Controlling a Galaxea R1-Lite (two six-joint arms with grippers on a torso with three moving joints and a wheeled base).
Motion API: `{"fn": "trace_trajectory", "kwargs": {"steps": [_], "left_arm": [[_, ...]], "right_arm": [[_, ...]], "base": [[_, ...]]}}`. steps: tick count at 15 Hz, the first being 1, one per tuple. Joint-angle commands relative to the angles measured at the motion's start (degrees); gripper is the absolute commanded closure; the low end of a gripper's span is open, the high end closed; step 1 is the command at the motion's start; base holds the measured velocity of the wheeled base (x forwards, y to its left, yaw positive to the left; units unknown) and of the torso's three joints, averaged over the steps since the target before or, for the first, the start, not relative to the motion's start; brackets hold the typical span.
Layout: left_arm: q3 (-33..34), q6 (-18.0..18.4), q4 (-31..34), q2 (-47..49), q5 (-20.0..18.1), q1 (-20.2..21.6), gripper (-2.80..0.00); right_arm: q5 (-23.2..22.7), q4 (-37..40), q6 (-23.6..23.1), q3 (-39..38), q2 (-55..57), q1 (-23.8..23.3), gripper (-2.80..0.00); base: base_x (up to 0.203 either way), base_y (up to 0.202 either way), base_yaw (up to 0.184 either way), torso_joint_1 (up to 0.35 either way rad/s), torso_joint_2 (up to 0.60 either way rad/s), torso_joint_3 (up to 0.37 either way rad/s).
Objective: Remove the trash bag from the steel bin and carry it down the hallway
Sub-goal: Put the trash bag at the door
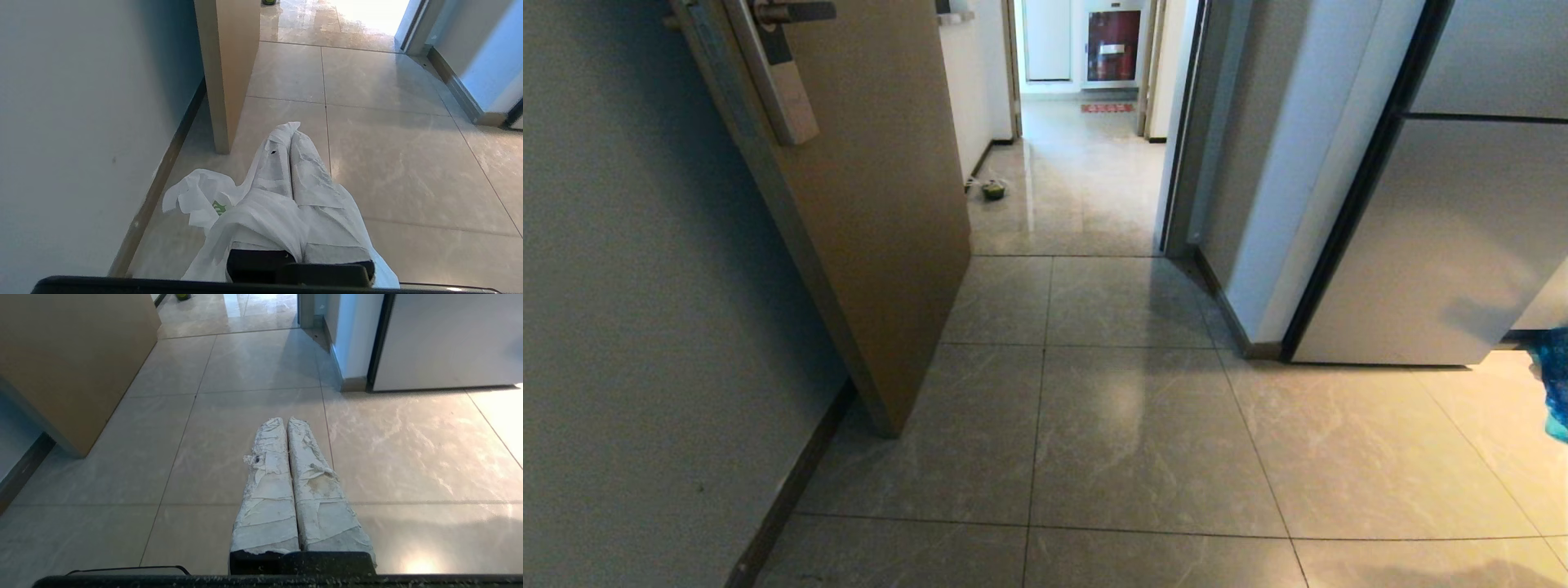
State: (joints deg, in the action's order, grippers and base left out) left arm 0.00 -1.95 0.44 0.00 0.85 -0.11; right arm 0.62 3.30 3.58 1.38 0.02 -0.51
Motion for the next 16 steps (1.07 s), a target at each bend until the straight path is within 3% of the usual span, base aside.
{"fn": "trace_trajectory", "kwargs": {"steps": [1, 16], "left_arm": [[0.00, 0.02, 0.00, 0.09, 0.03, 0.11, 0.00], [0.00, 0.02, 0.00, 0.09, 0.03, 0.11, 0.00]], "right_arm": [[-0.01, 0.04, 0.02, 0.03, -0.11, -0.02, 0.00], [-0.01, 0.04, 0.02, 0.03, -0.11, -0.02, 0.00]], "base": [[0.198, 0.000, 0.002, 0.004, 0.00, 0.002], [0.193, 0.000, 0.001, 0.004, 0.00, 0.002]]}}
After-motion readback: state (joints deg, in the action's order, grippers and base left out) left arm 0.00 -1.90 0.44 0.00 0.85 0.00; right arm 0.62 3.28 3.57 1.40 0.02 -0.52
